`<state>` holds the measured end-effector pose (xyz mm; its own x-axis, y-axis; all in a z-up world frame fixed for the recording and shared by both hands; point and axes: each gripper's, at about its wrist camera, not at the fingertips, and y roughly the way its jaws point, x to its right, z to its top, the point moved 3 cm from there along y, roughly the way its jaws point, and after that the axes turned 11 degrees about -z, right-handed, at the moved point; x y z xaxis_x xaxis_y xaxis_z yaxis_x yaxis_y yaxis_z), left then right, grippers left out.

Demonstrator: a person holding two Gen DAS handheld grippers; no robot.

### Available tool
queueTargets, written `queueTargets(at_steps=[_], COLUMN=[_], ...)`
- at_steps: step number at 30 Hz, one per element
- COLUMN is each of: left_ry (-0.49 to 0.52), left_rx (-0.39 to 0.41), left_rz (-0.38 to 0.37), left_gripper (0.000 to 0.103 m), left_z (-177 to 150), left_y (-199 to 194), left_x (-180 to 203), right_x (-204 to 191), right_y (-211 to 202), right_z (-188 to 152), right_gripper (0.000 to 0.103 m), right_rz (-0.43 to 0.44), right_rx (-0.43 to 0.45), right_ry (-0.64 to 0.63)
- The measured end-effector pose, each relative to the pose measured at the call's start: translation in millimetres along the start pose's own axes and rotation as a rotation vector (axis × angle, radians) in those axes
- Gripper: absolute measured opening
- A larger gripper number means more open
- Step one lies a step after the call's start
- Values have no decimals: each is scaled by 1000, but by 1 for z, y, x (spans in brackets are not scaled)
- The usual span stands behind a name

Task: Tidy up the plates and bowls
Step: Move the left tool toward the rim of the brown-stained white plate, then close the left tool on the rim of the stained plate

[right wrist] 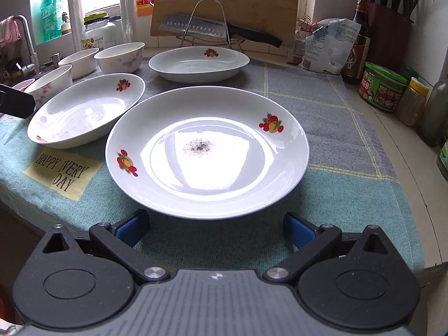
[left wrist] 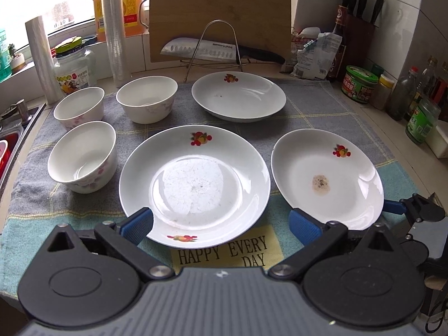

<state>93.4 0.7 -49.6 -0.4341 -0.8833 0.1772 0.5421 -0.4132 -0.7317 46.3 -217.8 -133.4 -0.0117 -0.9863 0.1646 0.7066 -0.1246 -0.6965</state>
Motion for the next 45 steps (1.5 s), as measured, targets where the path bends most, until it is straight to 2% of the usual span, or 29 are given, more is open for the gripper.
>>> queueTargets(at_steps=[3,11,17,26,32,35,38,41,45], left_ry=[34,186,283,337,335,352,351,347,367], left_rx=[-7,-47,-58,-98,-179,-229,-269,-322,-372], left_rz=[-2,-117,-201,-345,-361,-343,-398,-446,-440], left_gripper=[102,102,102,102,102,102,102,98,89], left_z=[8,37,62,87,90,91,94,98,100], left_y=[8,41,67,103,127,139,148,157,169], left_x=[0,5,17,45,59,66,70,72,73], right_x=[1,3,2,3,6,7,9,9,10], right_y=[3,4,4,6,6,5,5,5,5], right_z=[1,-3,-1,0,-3,-4,-4,-6,-7], right_gripper=[103,103,103,103,103,103,103,103,103], right_rz=[12,41,37,60,81,88,91,96,102], right_rx=[24,91,83,86,113,120,120,131,140], right_ry=[-9,-18,-18,-43,-55,-61,-64,-65,-66])
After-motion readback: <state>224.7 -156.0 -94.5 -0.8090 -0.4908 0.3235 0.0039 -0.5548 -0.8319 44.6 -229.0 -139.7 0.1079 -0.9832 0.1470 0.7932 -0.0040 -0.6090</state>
